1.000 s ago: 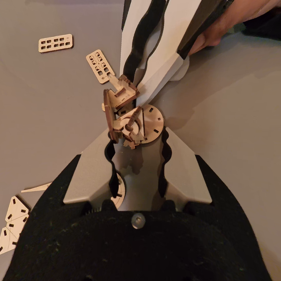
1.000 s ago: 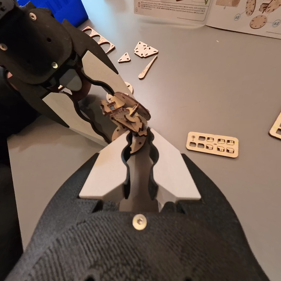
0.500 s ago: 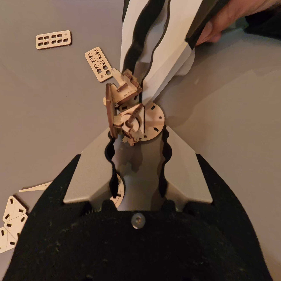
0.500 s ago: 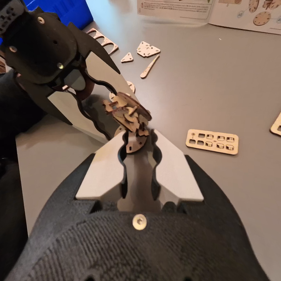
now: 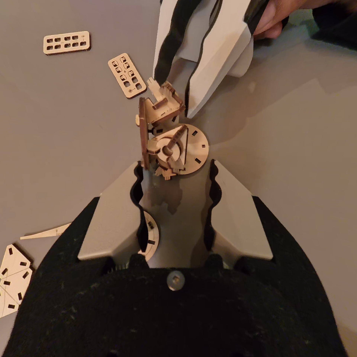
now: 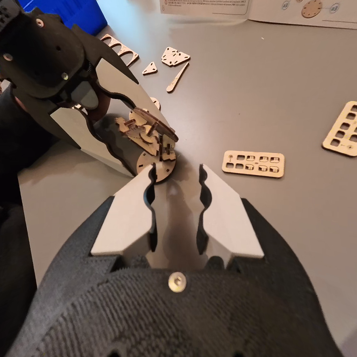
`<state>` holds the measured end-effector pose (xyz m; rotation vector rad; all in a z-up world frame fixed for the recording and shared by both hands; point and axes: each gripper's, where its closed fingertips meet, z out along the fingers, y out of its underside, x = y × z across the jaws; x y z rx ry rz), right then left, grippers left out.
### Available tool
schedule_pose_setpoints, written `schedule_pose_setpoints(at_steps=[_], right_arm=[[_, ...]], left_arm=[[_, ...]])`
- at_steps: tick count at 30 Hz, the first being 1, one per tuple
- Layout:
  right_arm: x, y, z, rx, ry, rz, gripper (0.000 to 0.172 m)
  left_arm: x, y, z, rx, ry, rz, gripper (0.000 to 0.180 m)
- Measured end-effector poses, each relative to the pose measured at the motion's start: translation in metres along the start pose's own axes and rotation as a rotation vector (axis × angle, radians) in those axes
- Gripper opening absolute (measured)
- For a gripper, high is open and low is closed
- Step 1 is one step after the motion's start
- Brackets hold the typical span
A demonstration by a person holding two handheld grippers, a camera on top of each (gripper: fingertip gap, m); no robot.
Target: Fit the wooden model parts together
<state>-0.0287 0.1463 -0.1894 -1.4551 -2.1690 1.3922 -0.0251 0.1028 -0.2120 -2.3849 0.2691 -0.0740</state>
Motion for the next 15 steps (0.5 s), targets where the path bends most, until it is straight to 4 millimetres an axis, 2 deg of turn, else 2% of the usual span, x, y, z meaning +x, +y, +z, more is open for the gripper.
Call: schedule_pose_setpoints(at_steps=[6,9,15], right_arm=[[-0.011,0.012,0.005,-0.076,-0.038,-0.057,0.055],[-0.020,0.016,0.007,-0.091,-0.040,-0.142,0.074],[-0.018,0.021,0.016,-0.131,0.091,-0.315,0.077]], left_arm=[[0.002,0.001,0.000,-0.002,0.010,-0.004,0.064],[0.003,0.001,-0.001,-0.005,0.022,-0.013,0.064],[0.003,0.004,-0.004,-0.013,0.033,-0.024,0.067]])
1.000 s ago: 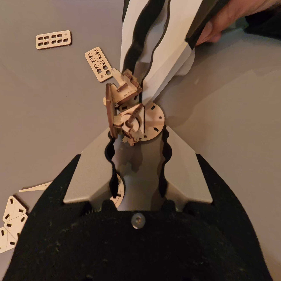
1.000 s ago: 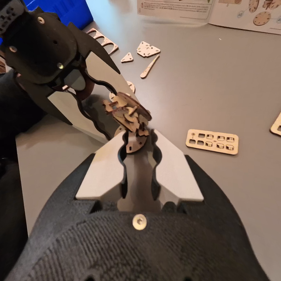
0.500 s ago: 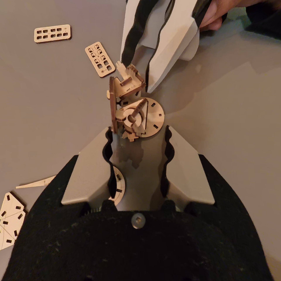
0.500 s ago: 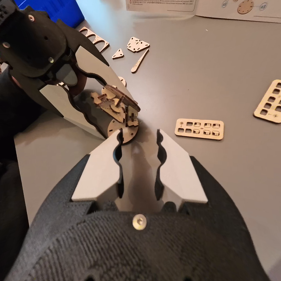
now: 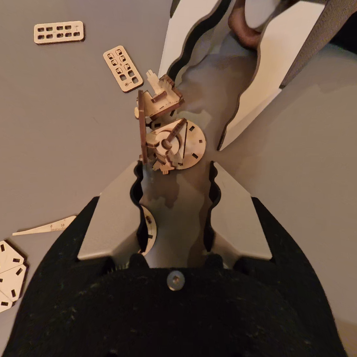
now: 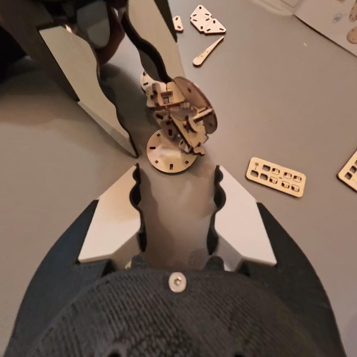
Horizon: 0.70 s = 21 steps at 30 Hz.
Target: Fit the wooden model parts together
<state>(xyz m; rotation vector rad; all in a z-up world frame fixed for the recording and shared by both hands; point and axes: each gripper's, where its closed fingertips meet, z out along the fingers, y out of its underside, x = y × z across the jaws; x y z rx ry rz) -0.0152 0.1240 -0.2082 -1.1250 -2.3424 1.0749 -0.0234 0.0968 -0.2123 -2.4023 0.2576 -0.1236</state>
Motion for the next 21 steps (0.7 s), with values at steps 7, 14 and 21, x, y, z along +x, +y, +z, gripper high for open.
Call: schedule_pose_setpoints(at_steps=[7,14,21], right_arm=[[-0.002,-0.001,0.001,0.000,-0.010,-0.007,0.078],[0.005,-0.002,-0.011,0.051,-0.069,0.097,0.084],[0.022,-0.014,-0.031,0.186,-0.040,0.166,0.068]], left_arm=[[0.000,-0.004,-0.008,0.061,0.042,-0.036,0.075],[-0.008,-0.017,-0.025,0.179,0.054,-0.088,0.076],[-0.009,-0.011,-0.020,0.150,0.047,-0.067,0.075]])
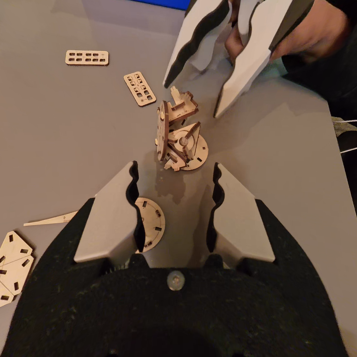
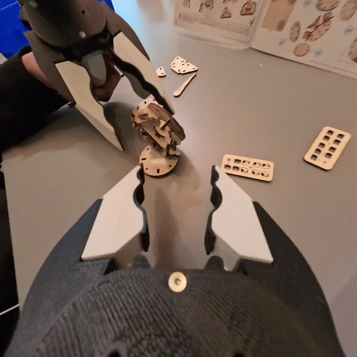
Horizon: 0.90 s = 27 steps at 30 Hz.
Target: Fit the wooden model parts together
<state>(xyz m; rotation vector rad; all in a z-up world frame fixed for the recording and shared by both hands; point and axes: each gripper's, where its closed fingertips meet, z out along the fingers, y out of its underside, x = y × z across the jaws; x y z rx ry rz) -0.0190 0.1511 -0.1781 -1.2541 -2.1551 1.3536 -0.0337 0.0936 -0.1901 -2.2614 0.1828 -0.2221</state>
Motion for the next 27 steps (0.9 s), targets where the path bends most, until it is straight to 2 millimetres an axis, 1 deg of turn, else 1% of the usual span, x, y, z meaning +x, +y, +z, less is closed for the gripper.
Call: schedule_pose_setpoints(at_steps=[2,3,5,8,11,14,16,17,18,19,23,25,27], right_arm=[[0.004,-0.003,-0.003,0.018,0.036,-0.024,0.062],[0.007,-0.004,-0.005,0.029,0.057,-0.033,0.060],[0.013,-0.010,-0.012,0.071,0.094,-0.037,0.056],[0.019,-0.026,-0.027,0.192,0.128,-0.016,0.047],[0.026,-0.040,-0.041,0.307,0.212,-0.037,0.038],[0.024,-0.052,-0.046,0.378,0.277,-0.059,0.026],[0.018,-0.057,-0.044,0.399,0.310,-0.061,0.017],[0.015,-0.059,-0.042,0.405,0.328,-0.070,0.010],[0.011,-0.061,-0.038,0.402,0.351,-0.085,0.002],[0.008,-0.063,-0.034,0.388,0.375,-0.102,0.000],[-0.012,-0.076,-0.014,0.325,0.421,-0.213,0.000],[-0.018,-0.082,-0.004,0.287,0.453,-0.262,0.000],[-0.021,-0.087,0.002,0.274,0.493,-0.305,0.000]], left_arm=[[-0.001,-0.001,-0.002,0.006,-0.007,0.008,0.072],[-0.002,-0.002,-0.003,0.011,-0.016,0.017,0.066],[-0.004,-0.002,-0.005,0.025,-0.020,0.035,0.063],[-0.005,0.002,-0.008,0.017,-0.002,0.019,0.064],[-0.010,0.007,-0.011,-0.003,-0.023,0.021,0.064],[-0.012,0.009,-0.010,-0.018,-0.038,0.030,0.064],[-0.013,0.010,-0.007,-0.025,-0.048,0.037,0.063],[-0.014,0.010,-0.006,-0.028,-0.061,0.038,0.059],[-0.016,0.010,-0.005,-0.033,-0.078,0.040,0.050],[-0.018,0.012,-0.004,-0.041,-0.092,0.042,0.046],[-0.020,0.013,-0.002,-0.048,-0.097,0.043,0.038],[-0.020,0.013,-0.002,-0.045,-0.097,0.040,0.034],[-0.021,0.012,-0.002,-0.039,-0.103,0.038,0.034]])
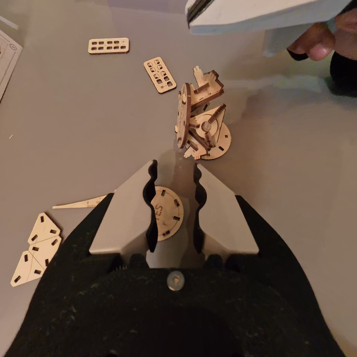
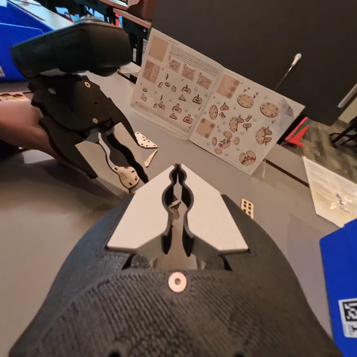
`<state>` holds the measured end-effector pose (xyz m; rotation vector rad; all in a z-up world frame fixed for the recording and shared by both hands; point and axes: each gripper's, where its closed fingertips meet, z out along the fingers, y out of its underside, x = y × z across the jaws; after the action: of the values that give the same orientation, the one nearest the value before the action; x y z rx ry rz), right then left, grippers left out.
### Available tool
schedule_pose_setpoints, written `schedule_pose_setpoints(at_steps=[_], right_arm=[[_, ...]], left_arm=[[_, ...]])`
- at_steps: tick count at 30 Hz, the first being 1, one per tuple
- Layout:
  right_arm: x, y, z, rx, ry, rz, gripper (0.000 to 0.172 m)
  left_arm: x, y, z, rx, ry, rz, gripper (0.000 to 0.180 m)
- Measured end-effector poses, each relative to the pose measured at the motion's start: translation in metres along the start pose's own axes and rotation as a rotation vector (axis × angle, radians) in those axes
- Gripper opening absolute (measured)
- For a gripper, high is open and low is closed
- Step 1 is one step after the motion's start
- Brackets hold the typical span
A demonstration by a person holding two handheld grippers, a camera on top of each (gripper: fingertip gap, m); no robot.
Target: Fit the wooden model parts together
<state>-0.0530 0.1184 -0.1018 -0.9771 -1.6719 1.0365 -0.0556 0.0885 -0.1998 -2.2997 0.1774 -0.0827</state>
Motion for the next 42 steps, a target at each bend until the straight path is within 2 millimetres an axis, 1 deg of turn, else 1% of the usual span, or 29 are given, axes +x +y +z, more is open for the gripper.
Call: schedule_pose_setpoints(at_steps=[3,6,14,17,21,23,26,30,36,39,42], right_arm=[[-0.004,-0.006,0.004,0.018,0.031,-0.033,0.000],[-0.005,-0.010,0.005,0.047,0.062,-0.030,0.000],[-0.008,0.007,0.013,-0.028,0.036,0.011,0.000],[-0.012,0.014,0.015,-0.079,0.003,0.029,0.000],[-0.010,0.012,0.013,-0.090,0.025,0.011,0.000],[-0.010,0.011,0.012,-0.108,0.036,-0.003,0.000],[-0.010,0.014,0.011,-0.153,0.045,-0.021,0.000],[-0.015,0.013,0.010,-0.178,0.033,-0.036,0.000],[-0.016,0.017,0.012,-0.215,0.027,-0.053,0.000],[-0.018,0.021,0.012,-0.235,0.012,-0.032,0.000],[-0.015,0.018,0.011,-0.217,0.022,-0.025,0.000]], left_arm=[[-0.002,-0.004,-0.002,0.021,-0.015,-0.004,0.032],[-0.005,-0.012,-0.006,0.067,-0.029,-0.014,0.030],[0.006,-0.030,-0.013,0.174,0.032,-0.022,0.023],[0.007,-0.031,-0.011,0.178,0.027,-0.008,0.021],[0.009,-0.031,-0.009,0.174,0.042,-0.008,0.008],[0.010,-0.030,-0.008,0.169,0.044,-0.008,0.005],[0.009,-0.028,-0.006,0.157,0.032,-0.006,0.006],[0.008,-0.027,-0.002,0.147,0.017,-0.001,0.013],[0.013,-0.028,-0.002,0.148,0.042,0.002,0.004],[0.014,-0.028,-0.001,0.145,0.041,0.007,0.004],[0.014,-0.028,-0.001,0.141,0.036,0.012,0.004]])
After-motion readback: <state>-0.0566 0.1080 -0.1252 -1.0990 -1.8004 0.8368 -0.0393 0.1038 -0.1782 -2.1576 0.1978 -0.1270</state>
